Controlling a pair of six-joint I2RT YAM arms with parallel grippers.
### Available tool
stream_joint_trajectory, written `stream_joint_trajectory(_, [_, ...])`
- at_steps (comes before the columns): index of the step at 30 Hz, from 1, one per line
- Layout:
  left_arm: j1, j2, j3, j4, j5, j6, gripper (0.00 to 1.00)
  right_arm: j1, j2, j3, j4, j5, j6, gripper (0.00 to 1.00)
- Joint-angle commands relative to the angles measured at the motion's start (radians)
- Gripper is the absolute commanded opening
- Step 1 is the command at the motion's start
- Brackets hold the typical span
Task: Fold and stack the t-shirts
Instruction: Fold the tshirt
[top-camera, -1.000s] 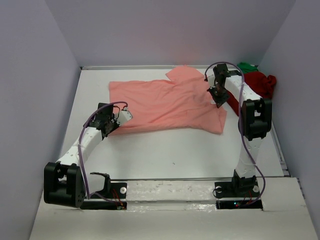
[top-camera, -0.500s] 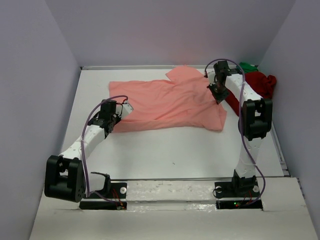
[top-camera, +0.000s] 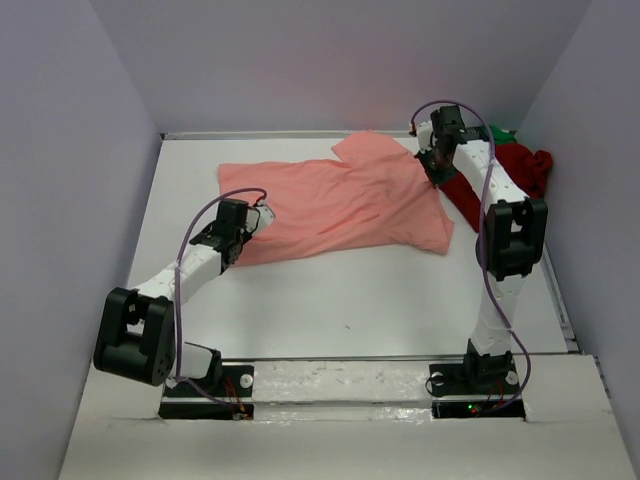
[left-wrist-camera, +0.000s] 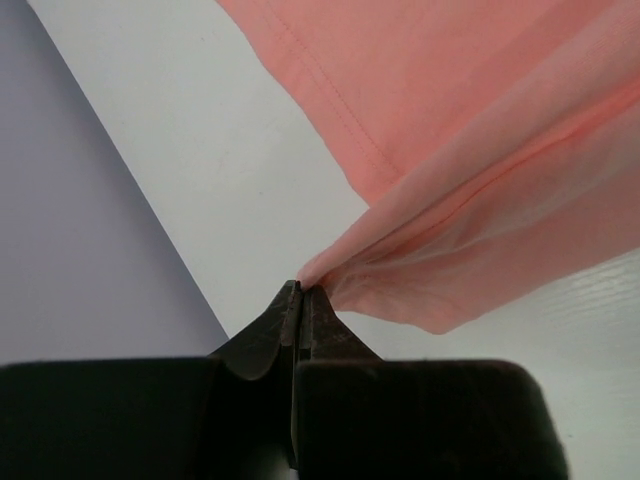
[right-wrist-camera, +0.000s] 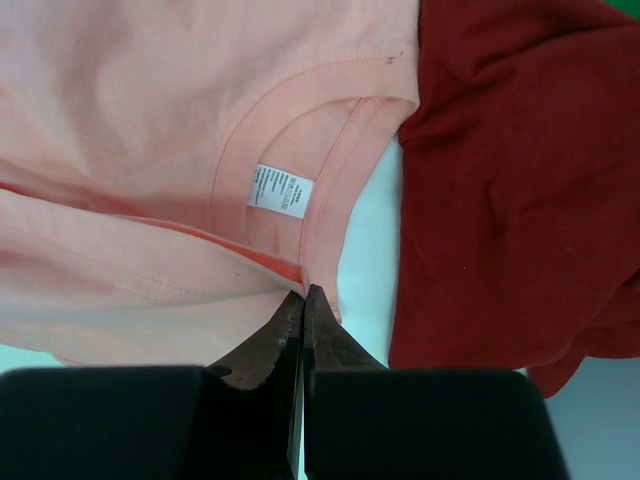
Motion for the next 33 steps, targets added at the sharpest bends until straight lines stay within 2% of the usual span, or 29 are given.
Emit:
stream_joint_trajectory(1, [-0.009,0.037,0.038,0.076,-0.072,-0.044,0.00,-0.006,0.008,0.061,0.050,-0.004,-0.020,0.00])
stream_joint_trajectory(23, [-0.068,0.194,0.024,0.341,-0.315,-0.059,0.00,-0.006,0.091,0.119,0.103,0.016,-0.074,0.00])
stream_joint_trajectory(33, [-0.088,0.263,0.078,0.409,-0.362,-0.026,0.00,-0.006,0.107,0.097,0.111,0.027,-0.082,0.00])
